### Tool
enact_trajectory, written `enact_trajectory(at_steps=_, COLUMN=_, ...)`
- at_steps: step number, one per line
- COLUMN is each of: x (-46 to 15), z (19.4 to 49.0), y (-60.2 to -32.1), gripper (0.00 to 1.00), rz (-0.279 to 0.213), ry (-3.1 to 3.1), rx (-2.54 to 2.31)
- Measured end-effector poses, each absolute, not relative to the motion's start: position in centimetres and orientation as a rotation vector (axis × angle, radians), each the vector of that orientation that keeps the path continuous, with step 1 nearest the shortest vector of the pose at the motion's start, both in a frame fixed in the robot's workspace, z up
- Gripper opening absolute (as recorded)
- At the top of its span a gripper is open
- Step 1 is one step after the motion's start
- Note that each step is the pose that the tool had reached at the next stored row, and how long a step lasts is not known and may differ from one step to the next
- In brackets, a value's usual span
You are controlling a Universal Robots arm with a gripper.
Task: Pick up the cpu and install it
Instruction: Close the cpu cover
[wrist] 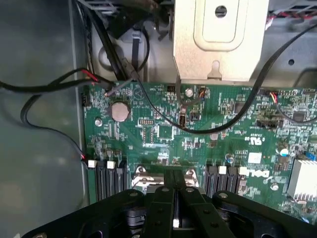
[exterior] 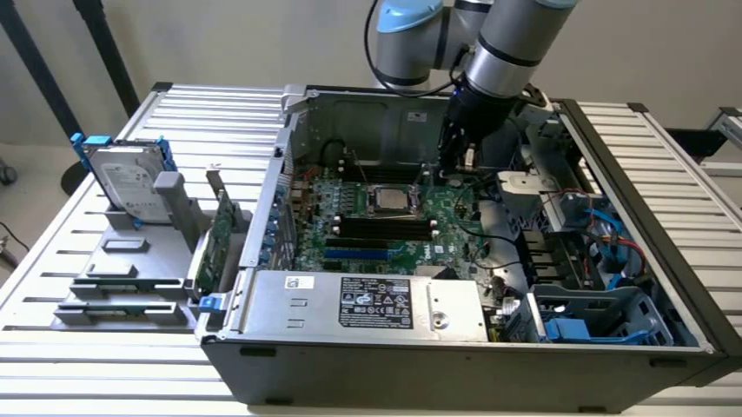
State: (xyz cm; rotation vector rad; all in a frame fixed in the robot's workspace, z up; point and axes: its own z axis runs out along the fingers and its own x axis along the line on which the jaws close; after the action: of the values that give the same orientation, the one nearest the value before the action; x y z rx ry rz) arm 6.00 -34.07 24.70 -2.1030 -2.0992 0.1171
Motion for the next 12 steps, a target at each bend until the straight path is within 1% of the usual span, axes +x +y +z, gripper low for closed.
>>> enact_trajectory(at_steps=12, x=5.11, z=24.59, y=-34.16, gripper=0.11, rz=0.232, ry=-2.033, rx=-2.044)
